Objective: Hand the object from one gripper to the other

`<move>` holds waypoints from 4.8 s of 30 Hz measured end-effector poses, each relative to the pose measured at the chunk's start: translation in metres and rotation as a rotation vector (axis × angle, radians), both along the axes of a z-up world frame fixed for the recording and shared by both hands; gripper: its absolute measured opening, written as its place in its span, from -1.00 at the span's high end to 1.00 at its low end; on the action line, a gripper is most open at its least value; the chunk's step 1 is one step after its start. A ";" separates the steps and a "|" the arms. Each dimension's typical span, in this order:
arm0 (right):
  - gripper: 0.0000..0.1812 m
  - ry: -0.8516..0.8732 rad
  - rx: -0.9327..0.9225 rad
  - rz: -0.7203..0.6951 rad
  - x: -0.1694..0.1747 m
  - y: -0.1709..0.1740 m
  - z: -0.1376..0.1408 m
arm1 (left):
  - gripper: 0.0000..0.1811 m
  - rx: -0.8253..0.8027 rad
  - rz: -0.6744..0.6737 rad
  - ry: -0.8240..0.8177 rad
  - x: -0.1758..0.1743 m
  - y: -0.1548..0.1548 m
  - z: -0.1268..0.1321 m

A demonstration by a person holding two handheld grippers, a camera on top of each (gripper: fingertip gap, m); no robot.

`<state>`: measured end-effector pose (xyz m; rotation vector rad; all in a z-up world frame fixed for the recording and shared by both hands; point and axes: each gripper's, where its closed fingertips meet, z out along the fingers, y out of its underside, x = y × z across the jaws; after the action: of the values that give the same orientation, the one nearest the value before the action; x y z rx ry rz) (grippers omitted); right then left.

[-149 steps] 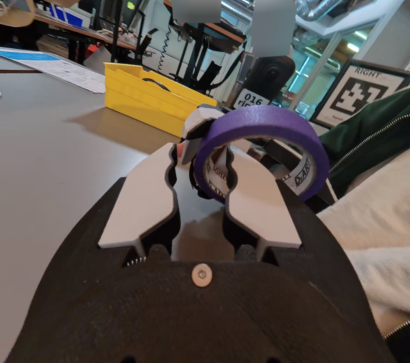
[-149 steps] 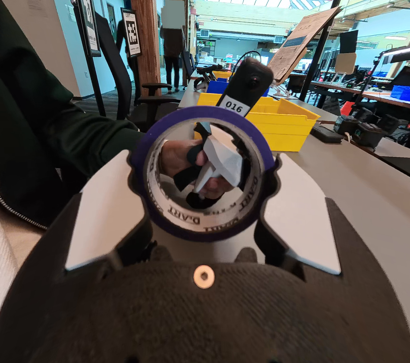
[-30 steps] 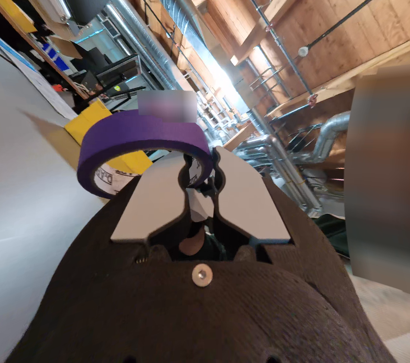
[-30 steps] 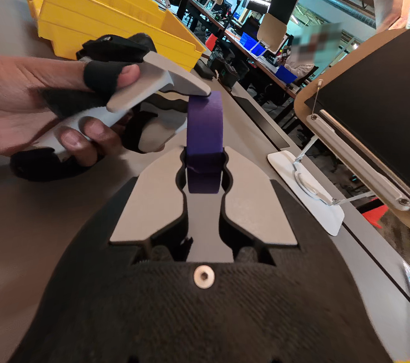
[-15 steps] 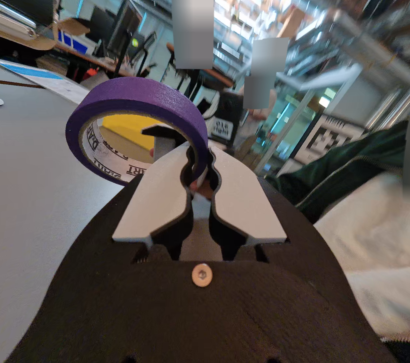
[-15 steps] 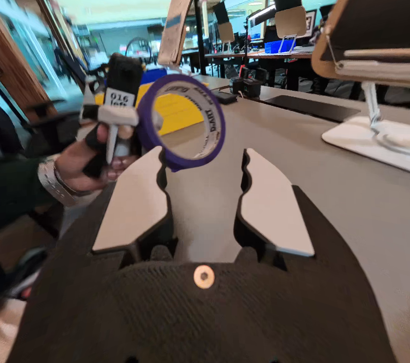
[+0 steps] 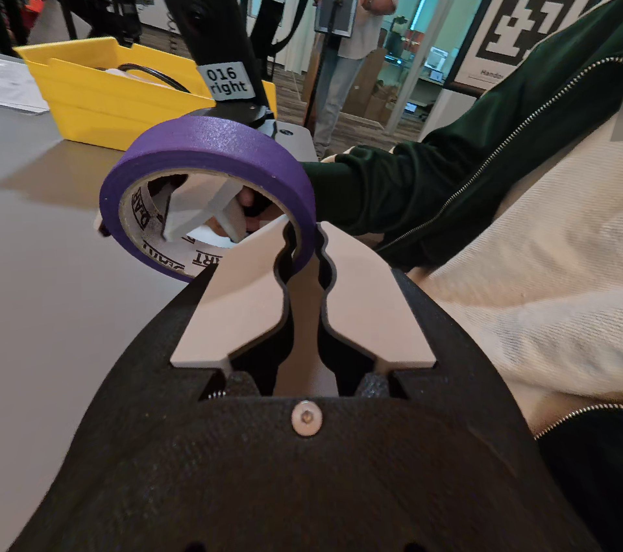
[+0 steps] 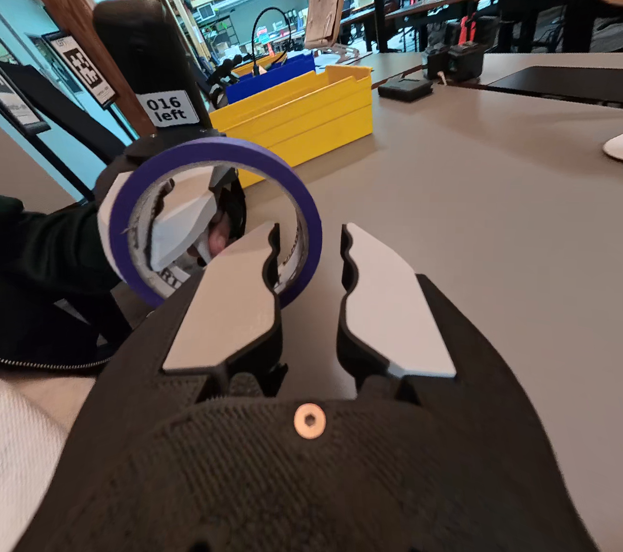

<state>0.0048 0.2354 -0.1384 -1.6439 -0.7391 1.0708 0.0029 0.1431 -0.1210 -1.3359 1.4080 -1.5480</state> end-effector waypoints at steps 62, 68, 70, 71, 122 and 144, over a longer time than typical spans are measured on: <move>0.54 0.164 -0.389 0.287 -0.049 -0.035 -0.015 | 0.87 0.541 0.474 -0.158 -0.021 0.054 0.022; 0.25 0.369 -0.117 0.007 -0.001 0.002 0.033 | 0.88 0.354 0.526 -0.097 -0.029 0.074 0.013; 0.26 0.407 -0.026 -0.026 0.014 0.003 0.049 | 0.88 0.217 0.526 -0.072 -0.030 0.079 0.008; 0.29 0.421 0.017 -0.021 0.018 0.000 0.056 | 0.88 0.135 0.528 -0.059 -0.031 0.083 0.005; 0.89 0.030 0.129 0.179 -0.036 -0.038 0.020 | 0.65 -0.418 0.221 -0.232 -0.023 0.060 0.017; 0.89 -0.078 0.227 0.277 -0.055 -0.057 0.006 | 0.78 -0.857 0.024 -0.408 -0.037 0.067 0.029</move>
<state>-0.0501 0.1786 -0.1325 -1.4220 -1.1233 1.0743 -0.0343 0.2105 -0.0916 -1.3401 0.4616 -2.3677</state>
